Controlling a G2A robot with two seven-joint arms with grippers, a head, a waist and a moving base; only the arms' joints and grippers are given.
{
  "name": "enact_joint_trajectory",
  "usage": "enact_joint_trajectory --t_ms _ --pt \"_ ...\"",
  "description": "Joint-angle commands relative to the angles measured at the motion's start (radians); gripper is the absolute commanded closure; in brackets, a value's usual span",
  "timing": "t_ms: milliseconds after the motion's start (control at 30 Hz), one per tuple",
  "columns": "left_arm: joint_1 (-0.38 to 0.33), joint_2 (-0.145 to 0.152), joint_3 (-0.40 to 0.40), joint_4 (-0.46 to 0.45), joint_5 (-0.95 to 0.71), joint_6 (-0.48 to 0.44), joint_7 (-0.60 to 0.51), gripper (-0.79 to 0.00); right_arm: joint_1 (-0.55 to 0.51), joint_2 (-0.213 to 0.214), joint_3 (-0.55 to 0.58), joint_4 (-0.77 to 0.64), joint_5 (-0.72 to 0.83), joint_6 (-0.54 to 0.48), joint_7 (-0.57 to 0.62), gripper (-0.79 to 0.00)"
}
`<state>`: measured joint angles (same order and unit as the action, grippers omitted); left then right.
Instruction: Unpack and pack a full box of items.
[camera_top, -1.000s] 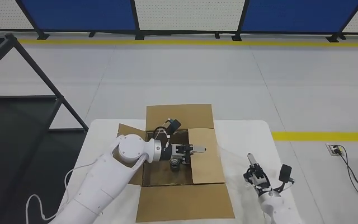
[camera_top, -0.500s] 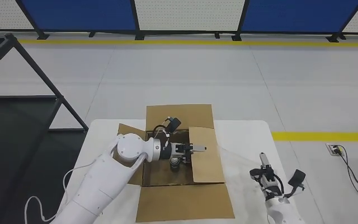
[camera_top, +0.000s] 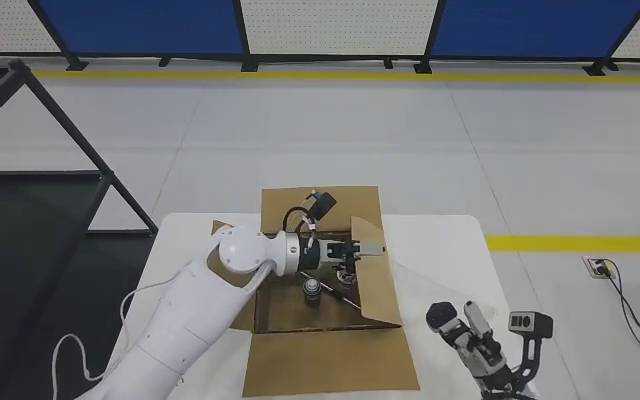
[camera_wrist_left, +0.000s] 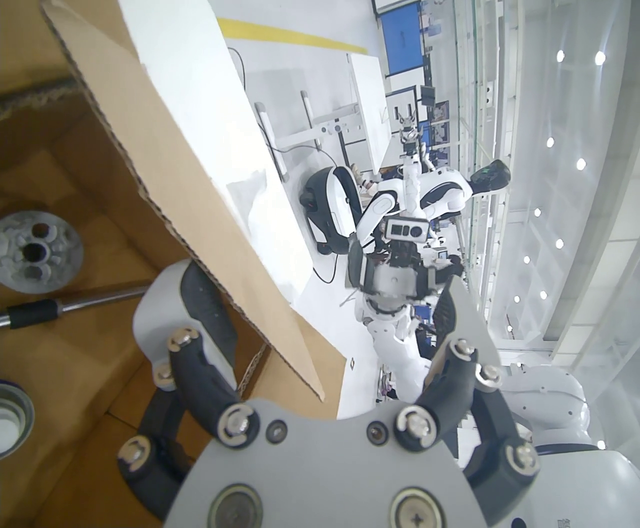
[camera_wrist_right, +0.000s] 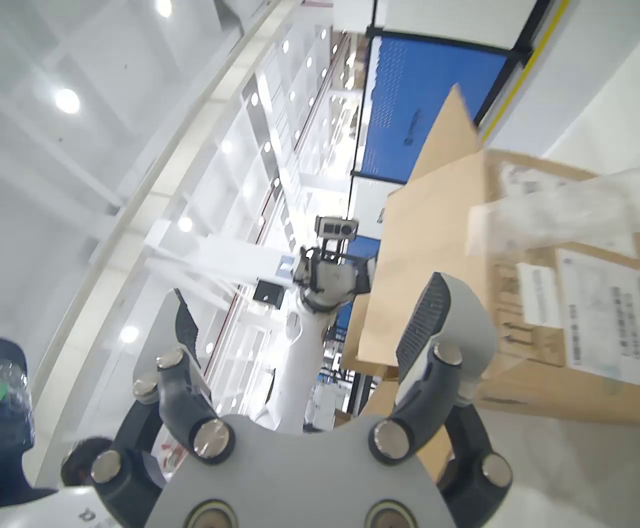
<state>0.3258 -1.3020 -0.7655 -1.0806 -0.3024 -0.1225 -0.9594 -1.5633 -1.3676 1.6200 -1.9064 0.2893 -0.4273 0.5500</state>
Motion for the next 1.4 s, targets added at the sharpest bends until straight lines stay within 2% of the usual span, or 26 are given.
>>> enact_joint_trajectory --t_ms 0,167,400,767,933,1033,1167,1367 --pt "-0.02 -0.015 0.016 0.016 -0.007 -0.006 0.021 -0.785 -0.009 0.004 -0.002 -0.026 -0.001 -0.011 0.055 -0.785" --pt "-0.071 -0.058 0.065 0.075 -0.031 -0.018 0.05 -0.785 -0.028 0.013 -0.008 -0.08 -0.019 -0.039 0.121 -0.785" --pt "-0.153 -0.137 0.14 0.189 -0.079 -0.049 0.078 -0.785 -0.049 0.016 -0.028 -0.155 -0.162 -0.019 0.037 -0.785" --pt "-0.251 -0.266 0.217 0.423 -0.164 -0.099 0.046 -0.785 -0.002 0.009 -0.128 -0.207 -0.385 0.094 -0.184 -0.785" --pt "-0.275 -0.313 0.231 0.505 -0.182 -0.132 0.03 -0.785 0.028 0.006 -0.147 -0.193 -0.504 0.238 -0.275 -0.785" --pt "-0.285 -0.332 0.228 0.548 -0.19 -0.16 0.013 -0.785 0.046 0.004 -0.159 -0.176 -0.535 0.306 -0.321 -0.785" --pt "-0.293 -0.342 0.208 0.595 -0.207 -0.21 -0.007 -0.785 0.059 0.003 -0.159 -0.152 -0.564 0.376 -0.37 -0.785" --pt "-0.298 -0.325 0.155 0.63 -0.222 -0.303 -0.045 -0.785 0.075 0.002 -0.146 -0.119 -0.546 0.425 -0.404 -0.785"
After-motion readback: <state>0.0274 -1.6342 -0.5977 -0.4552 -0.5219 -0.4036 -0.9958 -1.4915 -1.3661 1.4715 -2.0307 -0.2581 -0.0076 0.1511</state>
